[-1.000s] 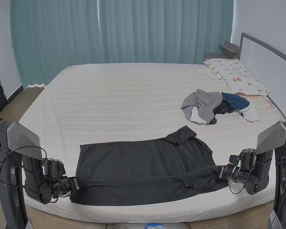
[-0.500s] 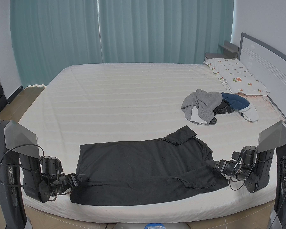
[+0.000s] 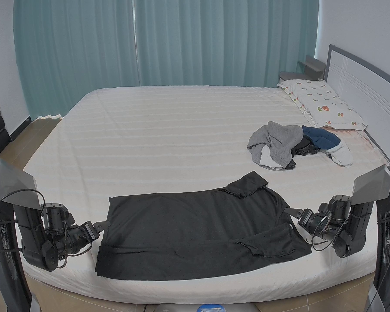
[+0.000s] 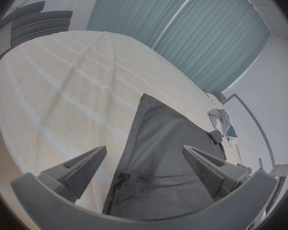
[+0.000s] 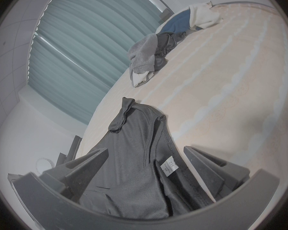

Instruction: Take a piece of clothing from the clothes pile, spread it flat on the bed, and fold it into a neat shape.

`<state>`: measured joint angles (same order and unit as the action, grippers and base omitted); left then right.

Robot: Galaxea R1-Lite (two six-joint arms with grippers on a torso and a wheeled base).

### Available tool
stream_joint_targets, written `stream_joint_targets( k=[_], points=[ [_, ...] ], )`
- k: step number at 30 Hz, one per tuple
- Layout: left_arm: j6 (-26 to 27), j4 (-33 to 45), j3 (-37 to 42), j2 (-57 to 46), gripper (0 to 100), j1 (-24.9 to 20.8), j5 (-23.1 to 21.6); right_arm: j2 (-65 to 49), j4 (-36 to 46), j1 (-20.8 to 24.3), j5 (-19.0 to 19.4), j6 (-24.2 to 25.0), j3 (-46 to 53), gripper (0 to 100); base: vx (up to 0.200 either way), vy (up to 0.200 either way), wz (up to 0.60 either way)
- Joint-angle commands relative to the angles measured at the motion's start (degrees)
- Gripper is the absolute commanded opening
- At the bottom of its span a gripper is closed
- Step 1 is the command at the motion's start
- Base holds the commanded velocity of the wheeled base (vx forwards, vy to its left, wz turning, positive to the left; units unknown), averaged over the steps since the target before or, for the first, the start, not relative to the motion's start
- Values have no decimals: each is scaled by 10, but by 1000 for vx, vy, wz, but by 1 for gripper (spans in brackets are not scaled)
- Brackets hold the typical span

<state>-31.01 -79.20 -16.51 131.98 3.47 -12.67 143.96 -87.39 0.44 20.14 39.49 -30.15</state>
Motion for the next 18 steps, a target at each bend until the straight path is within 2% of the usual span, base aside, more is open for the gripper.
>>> stream_joint_targets(
  k=[1, 2, 8, 18],
  points=[
    [-3, -3, 2, 1, 100, 2, -2, 14, -1, 3, 1, 9, -11, 100, 0, 0, 0],
    [-2, -4, 2, 5, 100, 2, -2, 14, -1, 3, 1, 13, -11, 100, 0, 0, 0],
    [-2, -5, 1, 11, 100, 2, -2, 14, -1, 3, 1, 15, -11, 100, 0, 200, 0],
    [-7, -6, -4, 10, 100, -1, 1, -10, -9, 17, -11, 16, -18, 100, 0, 0, 0]
  ],
)
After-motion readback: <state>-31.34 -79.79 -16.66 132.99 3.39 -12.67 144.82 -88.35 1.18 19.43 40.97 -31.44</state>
